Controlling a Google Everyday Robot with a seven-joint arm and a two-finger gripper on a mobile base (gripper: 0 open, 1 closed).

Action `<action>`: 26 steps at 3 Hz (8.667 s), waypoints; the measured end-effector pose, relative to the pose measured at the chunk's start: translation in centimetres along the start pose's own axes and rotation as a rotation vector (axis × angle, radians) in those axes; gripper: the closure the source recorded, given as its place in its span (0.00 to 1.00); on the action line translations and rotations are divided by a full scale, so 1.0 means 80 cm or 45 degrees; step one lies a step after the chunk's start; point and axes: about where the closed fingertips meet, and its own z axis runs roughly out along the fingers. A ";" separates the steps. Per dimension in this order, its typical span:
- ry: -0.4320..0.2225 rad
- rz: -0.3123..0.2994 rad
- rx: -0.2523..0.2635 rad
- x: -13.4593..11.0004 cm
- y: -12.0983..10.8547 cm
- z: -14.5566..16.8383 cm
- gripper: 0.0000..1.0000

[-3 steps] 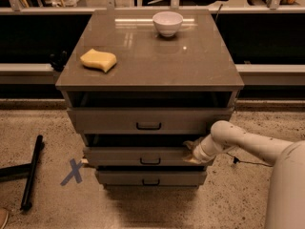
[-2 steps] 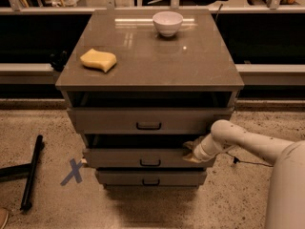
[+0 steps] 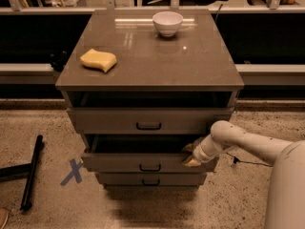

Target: Open middle drawer

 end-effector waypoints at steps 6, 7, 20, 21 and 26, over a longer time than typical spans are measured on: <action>0.048 0.005 -0.237 -0.005 0.074 0.008 0.72; 0.032 0.011 -0.231 -0.006 0.108 -0.002 0.96; 0.006 0.054 -0.284 -0.011 0.224 -0.014 0.06; 0.005 0.054 -0.286 -0.011 0.225 -0.013 0.00; -0.119 0.031 -0.017 -0.020 0.140 -0.177 0.00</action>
Offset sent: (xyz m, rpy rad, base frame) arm -0.0011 0.0016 -0.0017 0.0012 0.0033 0.0023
